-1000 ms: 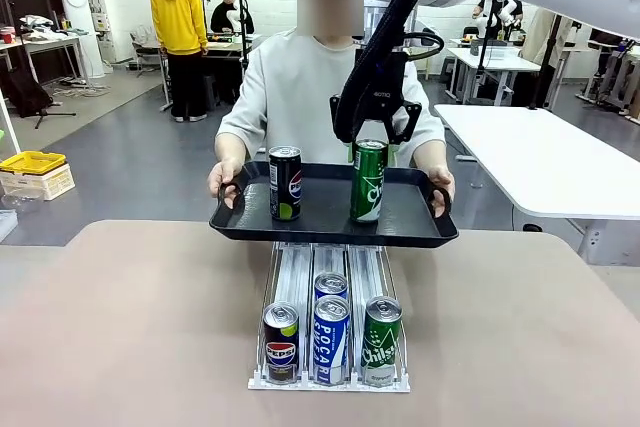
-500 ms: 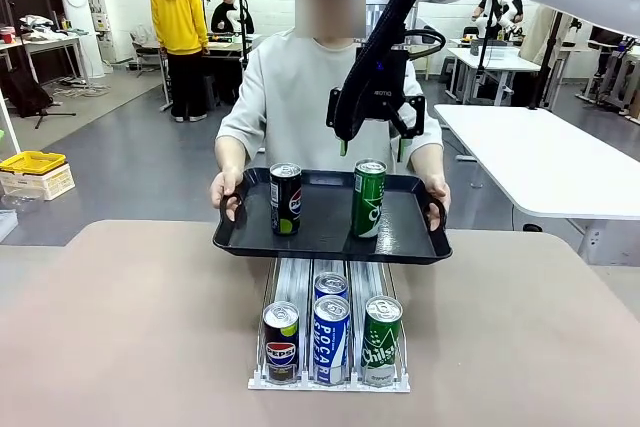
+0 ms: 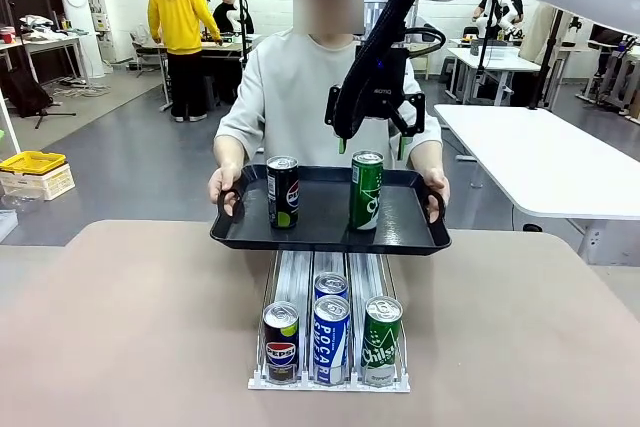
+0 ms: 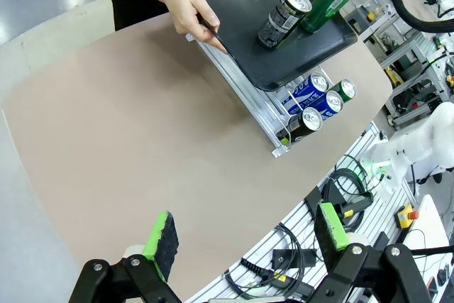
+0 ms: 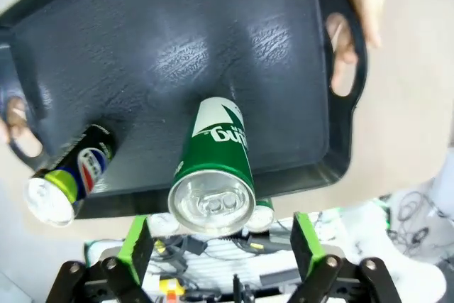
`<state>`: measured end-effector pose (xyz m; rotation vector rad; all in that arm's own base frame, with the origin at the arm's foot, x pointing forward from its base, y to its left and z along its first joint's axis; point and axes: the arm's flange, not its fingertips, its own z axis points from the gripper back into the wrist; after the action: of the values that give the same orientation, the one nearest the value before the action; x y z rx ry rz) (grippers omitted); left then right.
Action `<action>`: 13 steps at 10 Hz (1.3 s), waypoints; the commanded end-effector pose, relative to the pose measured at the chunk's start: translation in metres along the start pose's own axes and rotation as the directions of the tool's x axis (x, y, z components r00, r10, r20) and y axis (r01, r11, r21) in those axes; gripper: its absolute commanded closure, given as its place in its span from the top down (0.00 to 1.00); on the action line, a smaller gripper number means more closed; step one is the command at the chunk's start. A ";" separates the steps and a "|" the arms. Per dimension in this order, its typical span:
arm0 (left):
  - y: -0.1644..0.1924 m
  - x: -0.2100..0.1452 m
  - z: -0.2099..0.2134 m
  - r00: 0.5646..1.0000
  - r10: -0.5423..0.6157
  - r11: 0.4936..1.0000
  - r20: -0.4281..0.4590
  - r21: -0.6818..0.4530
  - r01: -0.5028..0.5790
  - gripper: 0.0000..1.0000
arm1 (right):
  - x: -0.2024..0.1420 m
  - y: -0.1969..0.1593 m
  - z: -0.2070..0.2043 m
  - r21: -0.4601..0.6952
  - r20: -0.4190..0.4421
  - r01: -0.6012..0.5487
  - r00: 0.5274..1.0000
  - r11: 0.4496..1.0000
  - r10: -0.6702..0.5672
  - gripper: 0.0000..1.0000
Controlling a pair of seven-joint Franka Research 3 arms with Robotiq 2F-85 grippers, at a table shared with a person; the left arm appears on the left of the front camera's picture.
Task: Retrieve and hand over the desired beverage to the person.
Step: Place the picked can on the Handle tray extended by the person.
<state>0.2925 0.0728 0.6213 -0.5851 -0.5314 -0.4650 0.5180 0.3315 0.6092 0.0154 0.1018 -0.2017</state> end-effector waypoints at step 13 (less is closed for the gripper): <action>0.001 -0.001 0.000 1.000 -0.006 1.000 -0.005 -0.001 0.006 1.00 | -0.177 -0.220 0.045 0.106 0.247 -0.255 0.943 0.961 0.223 1.00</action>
<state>0.2927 0.0729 0.6212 -0.5842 -0.5305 -0.4640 0.3032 0.1494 0.6718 0.1091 -0.1650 0.0200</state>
